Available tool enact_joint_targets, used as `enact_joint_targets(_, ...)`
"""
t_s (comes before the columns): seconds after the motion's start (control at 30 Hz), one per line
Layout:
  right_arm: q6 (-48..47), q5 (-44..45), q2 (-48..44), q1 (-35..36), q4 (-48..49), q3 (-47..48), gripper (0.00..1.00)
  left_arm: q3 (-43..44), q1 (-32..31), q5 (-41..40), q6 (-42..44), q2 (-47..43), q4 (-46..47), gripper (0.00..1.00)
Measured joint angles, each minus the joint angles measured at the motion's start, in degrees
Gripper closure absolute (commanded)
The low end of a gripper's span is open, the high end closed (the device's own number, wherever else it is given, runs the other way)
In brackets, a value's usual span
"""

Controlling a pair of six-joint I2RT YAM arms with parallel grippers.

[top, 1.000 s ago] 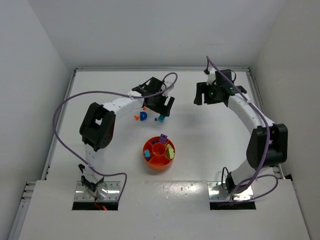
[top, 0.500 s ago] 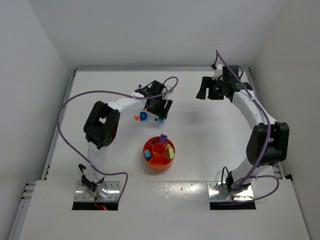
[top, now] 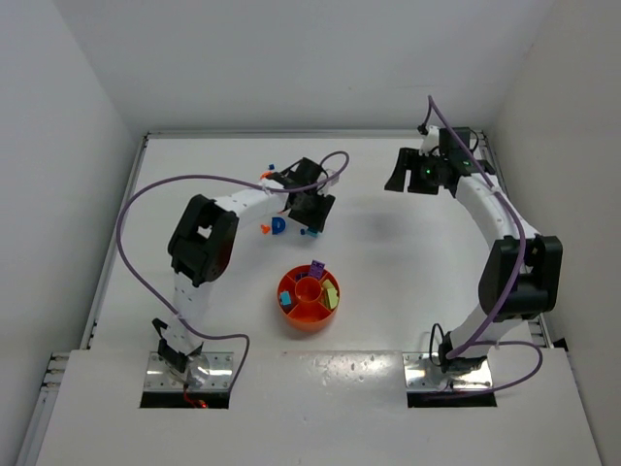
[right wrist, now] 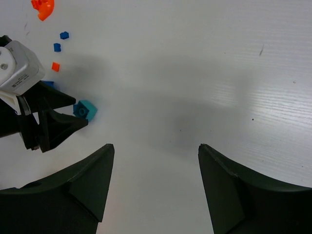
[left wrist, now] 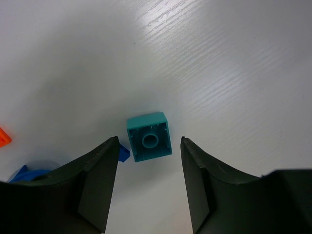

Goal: Sort the legos into containers by color

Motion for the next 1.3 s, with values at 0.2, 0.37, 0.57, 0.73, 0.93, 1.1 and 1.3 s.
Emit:
enact_joint_targets(0.2,0.28,-0.76,0.00,-0.50,0.04,0.00,0.29,0.96,0.00,0.15,0.22,1.16,-0.33,0.42)
enact_joint_targets(0.37,0.33,-1.07,0.00,-0.87,0.07,0.00,0.29,1.03,0.00,0.33,0.66,2.05,-1.09,0.44)
enact_joint_targets(0.57,0.48,-1.42,0.00,-1.09,0.22,0.00,0.29,1.27,0.00,0.39,1.49,2.54,-1.36,0.53)
enact_joint_targets(0.73,0.66,-1.95,0.00,-1.20,0.35,-0.02,0.29,1.18,0.00,1.55,3.02,2.54,-0.90,0.62)
enact_joint_targets(0.93,0.90,-2.97,0.00,-1.20,0.55,-0.02,0.29,-3.50,-0.02,3.61,4.72,-0.04,3.30,0.76)
enact_joint_targets(1.1,0.13,-4.70,0.35,-1.20,0.48,-0.02,0.29,-15.13,1.64,11.28,7.54,-10.43,8.24,0.76)
enact_joint_targets(1.3,-2.82,-9.40,4.66,-1.20,0.02,0.59,0.33,-27.17,11.39,25.09,16.92,-35.74,13.00,0.67)
